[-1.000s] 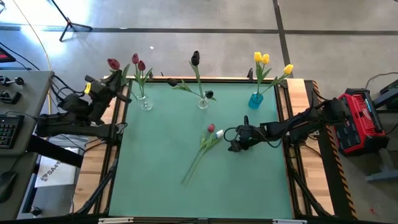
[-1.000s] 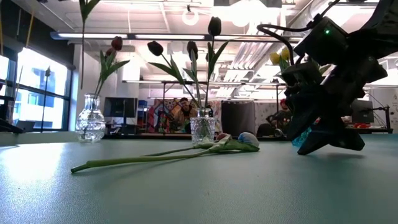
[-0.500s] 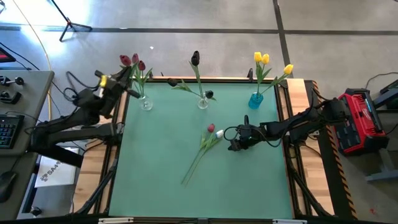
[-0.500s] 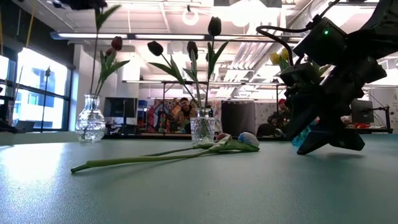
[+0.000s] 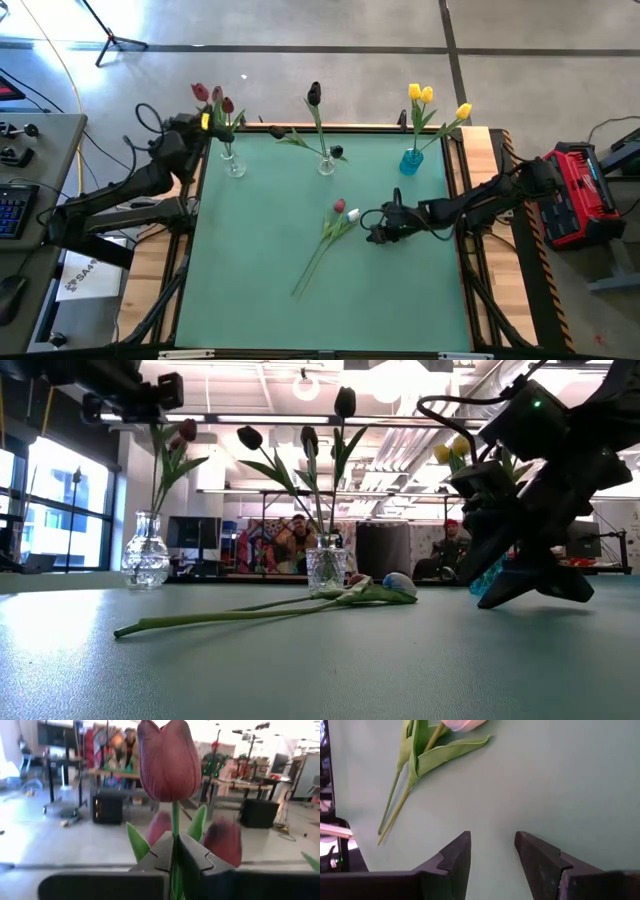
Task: Sort flowers into vase by color
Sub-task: Put the red tulip into the left transparent vase
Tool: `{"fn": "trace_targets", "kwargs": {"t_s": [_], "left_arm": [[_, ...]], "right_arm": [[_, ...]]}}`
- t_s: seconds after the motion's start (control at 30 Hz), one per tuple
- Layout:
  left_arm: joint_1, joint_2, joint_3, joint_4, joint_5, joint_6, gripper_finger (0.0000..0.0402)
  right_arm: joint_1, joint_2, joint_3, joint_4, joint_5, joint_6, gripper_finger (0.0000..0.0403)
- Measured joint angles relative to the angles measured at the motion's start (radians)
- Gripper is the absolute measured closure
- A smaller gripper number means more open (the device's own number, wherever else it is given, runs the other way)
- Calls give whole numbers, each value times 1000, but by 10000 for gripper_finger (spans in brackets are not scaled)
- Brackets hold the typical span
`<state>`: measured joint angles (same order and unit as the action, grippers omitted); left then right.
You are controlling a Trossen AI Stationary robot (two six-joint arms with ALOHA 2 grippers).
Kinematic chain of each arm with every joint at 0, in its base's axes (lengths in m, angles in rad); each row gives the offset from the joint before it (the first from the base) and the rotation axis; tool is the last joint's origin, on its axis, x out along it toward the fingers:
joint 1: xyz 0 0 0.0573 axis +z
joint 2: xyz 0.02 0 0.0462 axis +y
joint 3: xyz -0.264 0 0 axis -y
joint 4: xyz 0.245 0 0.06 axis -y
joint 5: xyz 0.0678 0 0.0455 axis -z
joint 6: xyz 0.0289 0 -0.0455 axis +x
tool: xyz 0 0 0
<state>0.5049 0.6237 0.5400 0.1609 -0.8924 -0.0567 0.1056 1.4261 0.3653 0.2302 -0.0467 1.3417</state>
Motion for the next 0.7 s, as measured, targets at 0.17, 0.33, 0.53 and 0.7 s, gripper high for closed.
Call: {"fn": "trace_targets", "kwargs": {"t_s": [0.17, 0.33, 0.53, 0.7], "left_arm": [[0, -9, 0, -152, 29, -257, 359], [0, -29, 0, -303, 152, -359, 301], [-10, -84, 0, -448, 199, -406, 256], [-10, -139, 45, -554, 219, -396, 248]], "right_arm": [[40, 0, 0, 1, 49, 39, 247], [58, 0, 0, 1, 81, 80, 247], [59, 1, -2, 28, 98, 94, 247], [59, 3, -2, 52, 111, 97, 247]]}}
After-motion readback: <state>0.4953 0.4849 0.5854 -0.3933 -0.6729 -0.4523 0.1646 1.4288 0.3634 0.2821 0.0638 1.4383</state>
